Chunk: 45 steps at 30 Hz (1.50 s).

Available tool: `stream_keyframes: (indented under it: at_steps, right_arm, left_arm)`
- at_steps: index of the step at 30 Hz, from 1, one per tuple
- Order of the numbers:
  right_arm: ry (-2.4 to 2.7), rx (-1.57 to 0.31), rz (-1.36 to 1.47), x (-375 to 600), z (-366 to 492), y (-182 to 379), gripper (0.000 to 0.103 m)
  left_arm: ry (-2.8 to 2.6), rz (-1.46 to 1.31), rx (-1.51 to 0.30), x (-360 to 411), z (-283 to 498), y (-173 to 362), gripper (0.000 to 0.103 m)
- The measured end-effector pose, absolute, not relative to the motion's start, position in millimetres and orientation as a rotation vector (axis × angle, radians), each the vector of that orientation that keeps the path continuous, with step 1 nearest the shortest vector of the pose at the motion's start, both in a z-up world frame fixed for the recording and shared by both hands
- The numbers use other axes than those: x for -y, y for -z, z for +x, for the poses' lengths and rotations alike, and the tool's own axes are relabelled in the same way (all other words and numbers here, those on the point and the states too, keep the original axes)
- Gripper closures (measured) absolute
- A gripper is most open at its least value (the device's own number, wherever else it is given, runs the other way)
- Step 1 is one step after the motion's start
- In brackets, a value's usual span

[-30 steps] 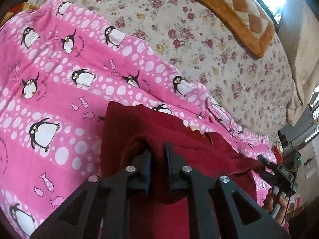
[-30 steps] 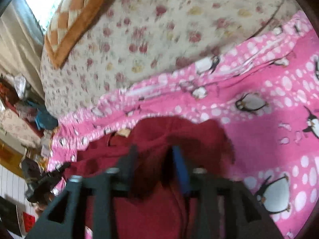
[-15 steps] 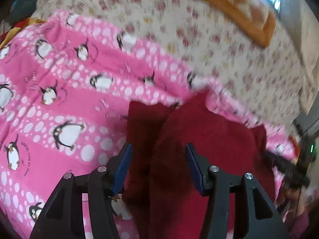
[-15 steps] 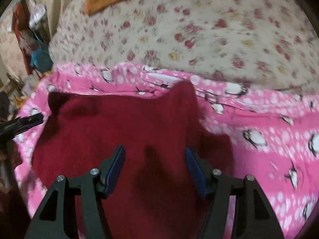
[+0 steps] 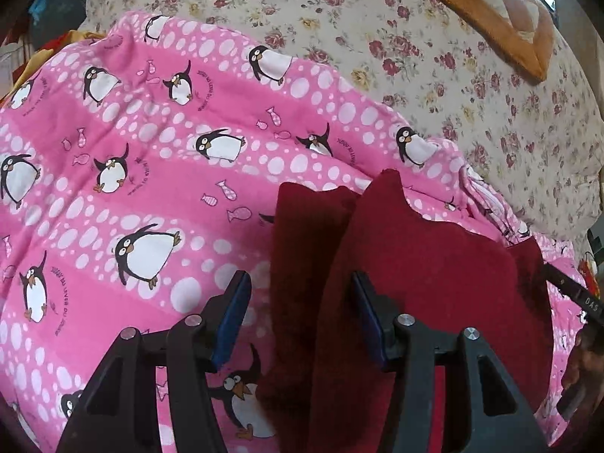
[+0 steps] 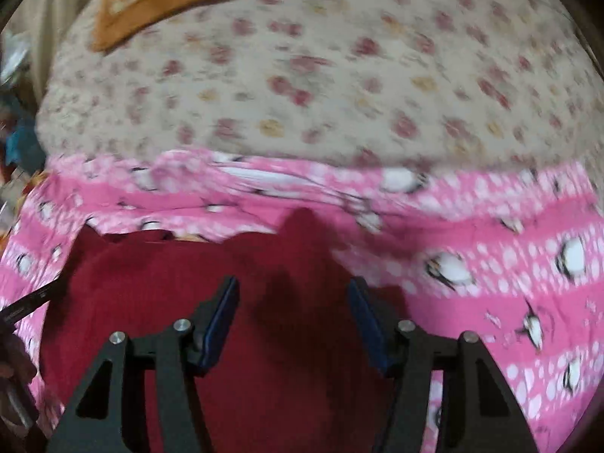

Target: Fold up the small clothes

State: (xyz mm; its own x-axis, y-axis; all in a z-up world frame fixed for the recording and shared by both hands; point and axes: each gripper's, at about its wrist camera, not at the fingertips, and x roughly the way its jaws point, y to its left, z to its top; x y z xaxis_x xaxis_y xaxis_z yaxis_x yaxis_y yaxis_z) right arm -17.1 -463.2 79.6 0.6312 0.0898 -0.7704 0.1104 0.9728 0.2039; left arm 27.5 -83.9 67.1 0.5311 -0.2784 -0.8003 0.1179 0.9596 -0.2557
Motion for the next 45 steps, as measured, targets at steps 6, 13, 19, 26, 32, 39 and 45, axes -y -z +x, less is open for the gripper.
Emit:
stream_keyframes:
  at_steps: [6,13,19,26,32,39,45]
  right_arm:
    - [0.127,-0.965,0.235,470.4,21.8,-41.5,0.045]
    - [0.19,-0.973,0.369,495.2,20.0,-29.0,0.044]
    - [-0.014,-0.927,0.339,438.8,2.9,-73.7,0.044]
    - [-0.342,-0.961,0.371,316.5,37.3,-78.3,0.044]
    - [-0.416,-1.031,0.309,230.0,75.6,-68.8,0.032]
    - [-0.382,-1.065,0.262,207.8,102.0,-46.5,0.097]
    - [-0.381,-1.068,0.247,195.0,107.0,-24.4,0.094]
  left_arm:
    - [0.222,-0.118,-0.977,90.8,30.2,-64.7,0.07]
    - [0.215,-0.081,-0.97,94.1,28.3,-64.8,0.07]
    - [0.214,-0.087,-0.97,87.2,20.4,-70.0,0.07]
    - [0.248,-0.091,-0.998,73.5,1.5,-71.5,0.07]
    - [0.274,-0.088,-1.007,70.0,-3.8,-69.5,0.07]
    - [0.283,-0.102,-1.012,67.4,-2.6,-71.0,0.07]
    - [0.268,-0.092,-1.014,71.3,1.5,-68.9,0.07]
